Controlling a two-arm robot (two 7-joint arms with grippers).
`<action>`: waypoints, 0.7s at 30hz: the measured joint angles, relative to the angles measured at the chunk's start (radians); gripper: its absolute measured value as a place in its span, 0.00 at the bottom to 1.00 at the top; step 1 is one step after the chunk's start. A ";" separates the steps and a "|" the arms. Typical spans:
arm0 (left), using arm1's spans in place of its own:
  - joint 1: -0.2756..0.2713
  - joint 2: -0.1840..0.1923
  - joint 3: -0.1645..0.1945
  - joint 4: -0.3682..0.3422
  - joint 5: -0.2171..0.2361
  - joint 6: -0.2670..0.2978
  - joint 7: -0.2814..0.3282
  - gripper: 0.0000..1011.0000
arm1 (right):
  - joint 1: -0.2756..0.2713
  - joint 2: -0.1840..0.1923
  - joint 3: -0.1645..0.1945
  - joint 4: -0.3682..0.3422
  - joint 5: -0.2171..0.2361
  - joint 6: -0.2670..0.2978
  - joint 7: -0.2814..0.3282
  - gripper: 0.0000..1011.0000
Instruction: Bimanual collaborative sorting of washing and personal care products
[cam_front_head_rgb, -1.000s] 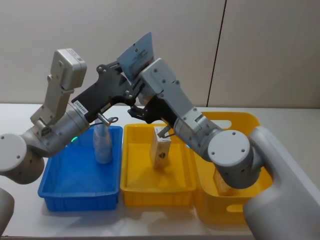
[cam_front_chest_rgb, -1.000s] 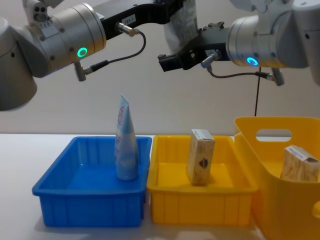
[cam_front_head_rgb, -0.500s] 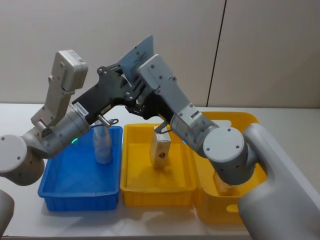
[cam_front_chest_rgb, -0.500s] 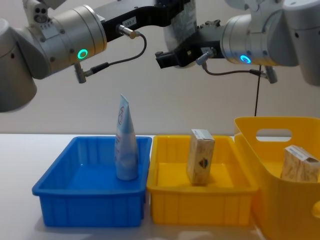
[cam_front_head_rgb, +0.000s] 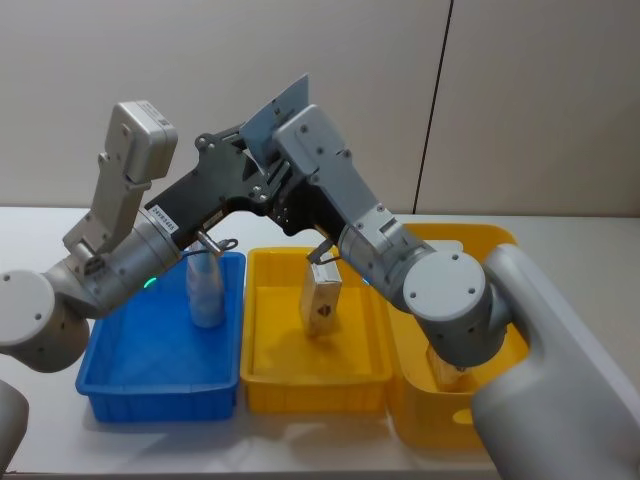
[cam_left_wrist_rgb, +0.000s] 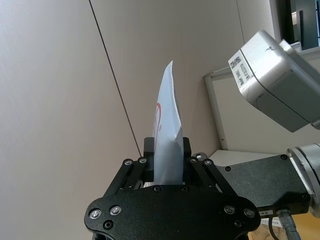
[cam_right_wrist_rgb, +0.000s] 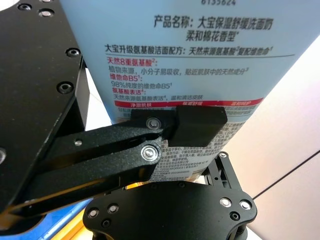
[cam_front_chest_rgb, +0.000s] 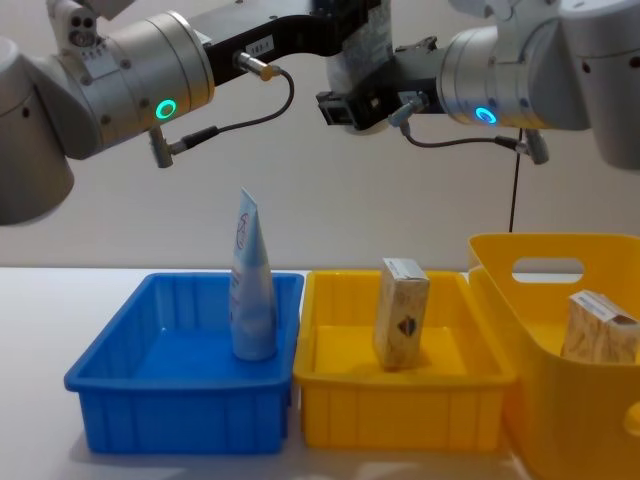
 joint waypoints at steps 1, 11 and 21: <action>0.000 0.000 0.000 0.000 0.000 0.000 0.000 0.26 | 0.000 0.000 0.000 0.000 0.000 0.000 0.000 0.64; 0.001 0.001 0.001 -0.001 0.001 0.001 0.001 0.26 | 0.002 -0.003 0.002 0.003 -0.001 -0.002 -0.001 0.62; 0.001 0.001 0.001 -0.001 0.001 0.002 0.001 0.26 | 0.002 -0.004 0.002 0.004 -0.001 -0.003 -0.002 0.62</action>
